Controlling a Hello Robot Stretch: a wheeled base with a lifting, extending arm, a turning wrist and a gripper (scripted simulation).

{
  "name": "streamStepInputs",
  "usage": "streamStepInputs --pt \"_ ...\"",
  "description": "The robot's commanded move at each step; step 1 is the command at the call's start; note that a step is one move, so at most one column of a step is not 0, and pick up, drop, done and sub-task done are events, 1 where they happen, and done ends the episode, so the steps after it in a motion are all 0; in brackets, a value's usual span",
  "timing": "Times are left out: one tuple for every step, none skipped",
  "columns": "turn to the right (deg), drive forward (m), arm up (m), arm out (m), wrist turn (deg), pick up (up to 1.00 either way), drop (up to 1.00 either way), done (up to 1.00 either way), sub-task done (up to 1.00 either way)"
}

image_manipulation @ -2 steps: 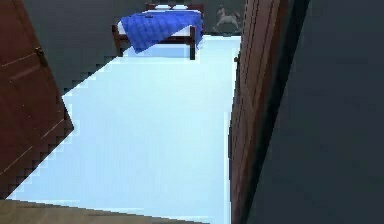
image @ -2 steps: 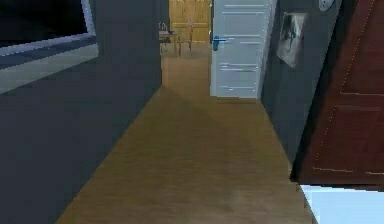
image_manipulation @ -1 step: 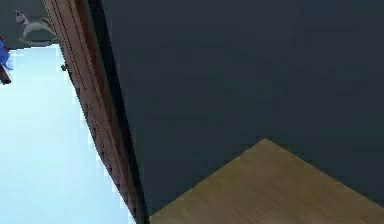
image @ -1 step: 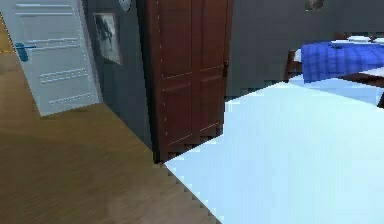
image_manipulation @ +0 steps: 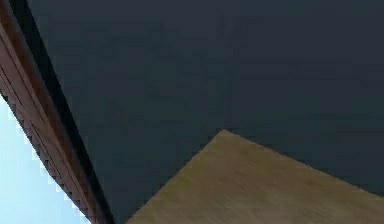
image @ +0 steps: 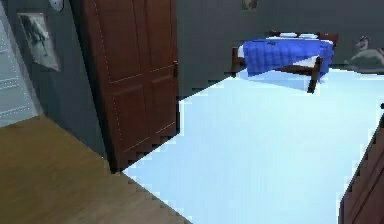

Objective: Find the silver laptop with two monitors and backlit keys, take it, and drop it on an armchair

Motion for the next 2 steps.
streamStepInputs --pt "0.0 0.55 0.0 0.0 0.0 0.0 0.0 0.0 0.0" --pt "36.0 0.0 0.0 0.0 0.0 0.0 0.0 0.0 0.0"
